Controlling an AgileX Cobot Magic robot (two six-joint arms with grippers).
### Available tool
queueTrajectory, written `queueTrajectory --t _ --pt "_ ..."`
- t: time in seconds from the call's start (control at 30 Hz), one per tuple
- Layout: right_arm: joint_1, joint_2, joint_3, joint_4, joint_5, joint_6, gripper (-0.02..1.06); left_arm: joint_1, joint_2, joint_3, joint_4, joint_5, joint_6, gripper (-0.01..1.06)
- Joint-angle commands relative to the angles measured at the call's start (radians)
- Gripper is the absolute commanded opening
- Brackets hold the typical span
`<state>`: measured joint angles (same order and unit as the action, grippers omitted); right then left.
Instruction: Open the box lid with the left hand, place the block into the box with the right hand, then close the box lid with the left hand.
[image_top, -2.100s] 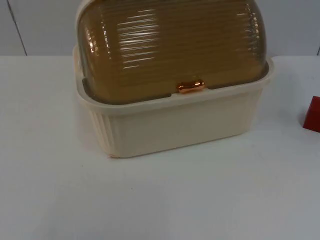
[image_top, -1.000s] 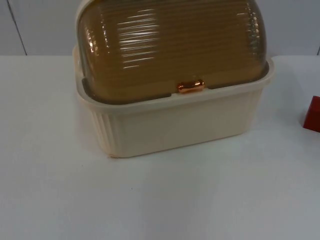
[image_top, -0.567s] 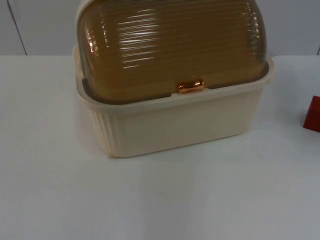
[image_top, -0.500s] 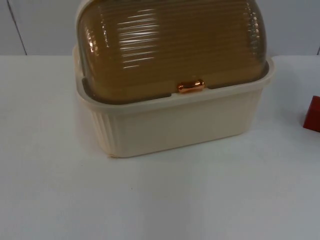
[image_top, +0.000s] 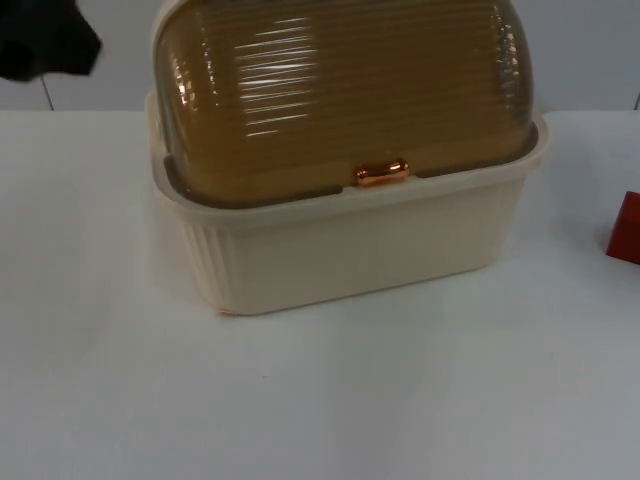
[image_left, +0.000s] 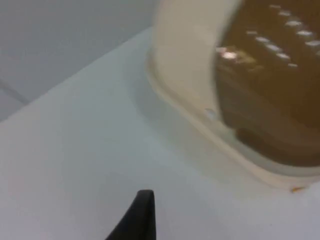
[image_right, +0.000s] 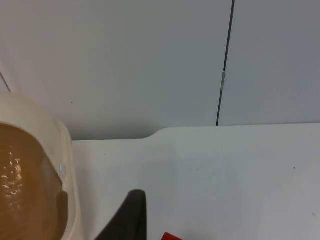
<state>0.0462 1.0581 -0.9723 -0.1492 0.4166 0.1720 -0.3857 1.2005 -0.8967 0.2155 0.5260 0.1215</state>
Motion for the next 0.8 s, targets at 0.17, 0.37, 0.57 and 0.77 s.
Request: queueTrajectory --t 0.17,0.37,0.57,0.77 --pt "0.000 0.000 -0.007 -0.007 -0.016 -0.004 1.04 -0.253 0.079 -0.006 0.363 -0.017 0.005 1.04" --pt "0.000 0.000 -0.007 -0.007 -0.009 -0.004 1.04 -0.412 0.166 -0.011 0.692 -0.017 -0.001 1.04" --pt "0.000 0.000 -0.007 -0.007 -0.009 -0.004 1.04 -0.508 0.312 -0.050 0.787 -0.007 -0.037 1.04" --pt "0.000 0.000 -0.007 -0.007 -0.002 -0.004 1.04 -0.594 0.430 -0.051 1.018 0.048 -0.320 1.04"
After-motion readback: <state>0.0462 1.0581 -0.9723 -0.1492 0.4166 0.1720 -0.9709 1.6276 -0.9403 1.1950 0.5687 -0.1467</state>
